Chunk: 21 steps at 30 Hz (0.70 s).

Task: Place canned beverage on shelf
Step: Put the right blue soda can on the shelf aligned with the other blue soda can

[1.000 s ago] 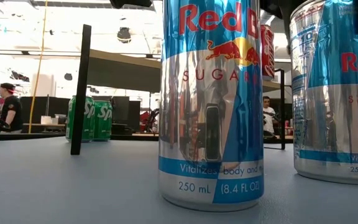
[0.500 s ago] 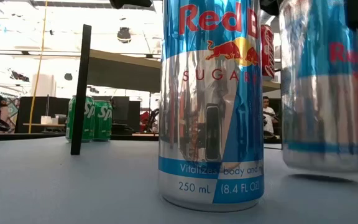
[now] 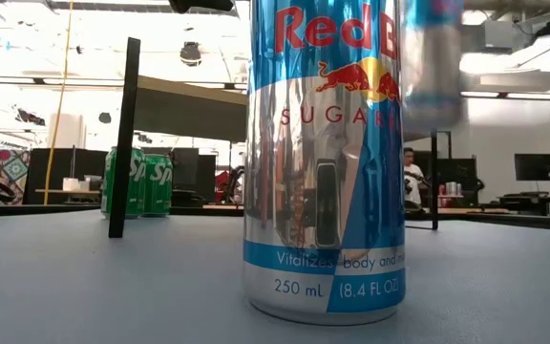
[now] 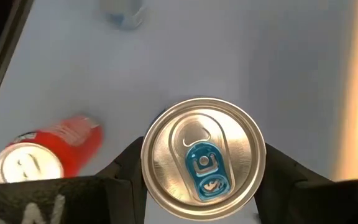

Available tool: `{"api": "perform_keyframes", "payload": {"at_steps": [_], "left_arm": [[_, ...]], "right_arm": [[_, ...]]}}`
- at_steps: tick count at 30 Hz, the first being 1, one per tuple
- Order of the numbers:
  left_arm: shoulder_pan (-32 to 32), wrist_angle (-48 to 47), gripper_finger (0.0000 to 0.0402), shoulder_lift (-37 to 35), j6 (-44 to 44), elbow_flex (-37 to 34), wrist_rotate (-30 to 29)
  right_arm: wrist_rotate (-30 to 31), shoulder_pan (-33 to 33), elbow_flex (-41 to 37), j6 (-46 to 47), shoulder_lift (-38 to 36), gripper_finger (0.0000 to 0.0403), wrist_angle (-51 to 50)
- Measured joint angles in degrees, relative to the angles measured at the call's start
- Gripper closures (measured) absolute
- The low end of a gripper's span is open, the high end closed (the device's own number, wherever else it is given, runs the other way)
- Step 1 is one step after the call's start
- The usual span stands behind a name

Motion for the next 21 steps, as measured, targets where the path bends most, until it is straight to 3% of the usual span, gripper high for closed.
{"api": "perform_keyframes", "payload": {"at_steps": [11, 15, 21], "left_arm": [[0.00, -1.61, 0.0072, 0.00, 0.92, 0.00, -0.03], [0.02, -1.73, 0.0072, 0.00, 0.92, 0.00, -0.11], [0.01, -1.73, 0.0072, 0.00, 1.53, 0.00, -4.68]], "right_arm": [[3.04, -15.29, 5.56, -13.84, -11.73, 0.0203, -0.06], [2.85, -22.32, 7.02, -20.36, -11.88, 0.0203, 1.75], [-2.52, -30.14, 8.25, -29.40, -9.56, 0.0203, 1.74]]}}
